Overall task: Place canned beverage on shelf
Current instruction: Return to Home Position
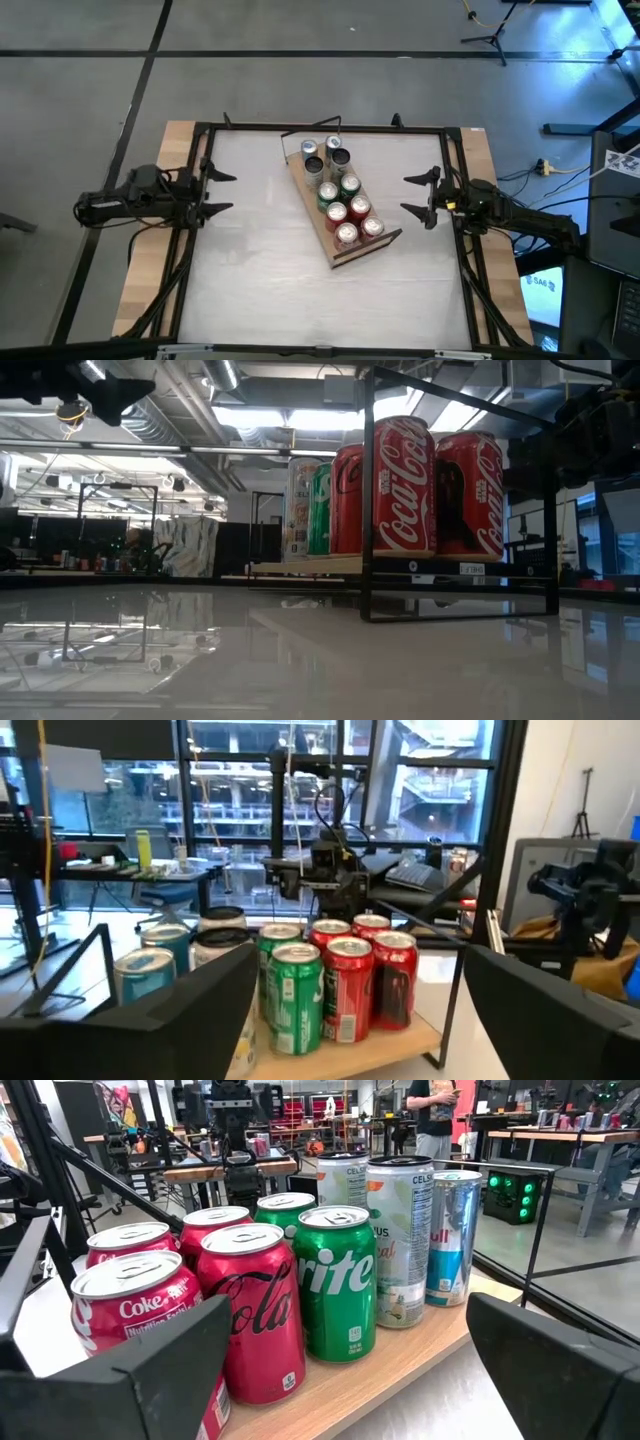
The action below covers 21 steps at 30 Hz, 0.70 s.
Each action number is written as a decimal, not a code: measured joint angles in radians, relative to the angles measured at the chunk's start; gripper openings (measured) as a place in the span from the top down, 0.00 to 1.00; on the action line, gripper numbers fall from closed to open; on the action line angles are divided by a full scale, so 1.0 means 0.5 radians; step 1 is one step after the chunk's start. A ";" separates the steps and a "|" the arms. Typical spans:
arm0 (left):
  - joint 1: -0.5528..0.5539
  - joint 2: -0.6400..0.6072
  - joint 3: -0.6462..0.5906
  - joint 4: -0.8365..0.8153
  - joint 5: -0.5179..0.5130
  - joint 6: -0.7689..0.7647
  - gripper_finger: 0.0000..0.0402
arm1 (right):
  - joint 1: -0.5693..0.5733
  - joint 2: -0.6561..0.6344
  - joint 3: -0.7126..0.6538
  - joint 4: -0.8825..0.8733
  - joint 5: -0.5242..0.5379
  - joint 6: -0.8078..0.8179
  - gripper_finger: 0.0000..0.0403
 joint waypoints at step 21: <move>0.000 -0.001 -0.308 0.236 0.042 -0.040 0.61 | 0.000 0.000 0.000 0.000 0.000 0.000 0.01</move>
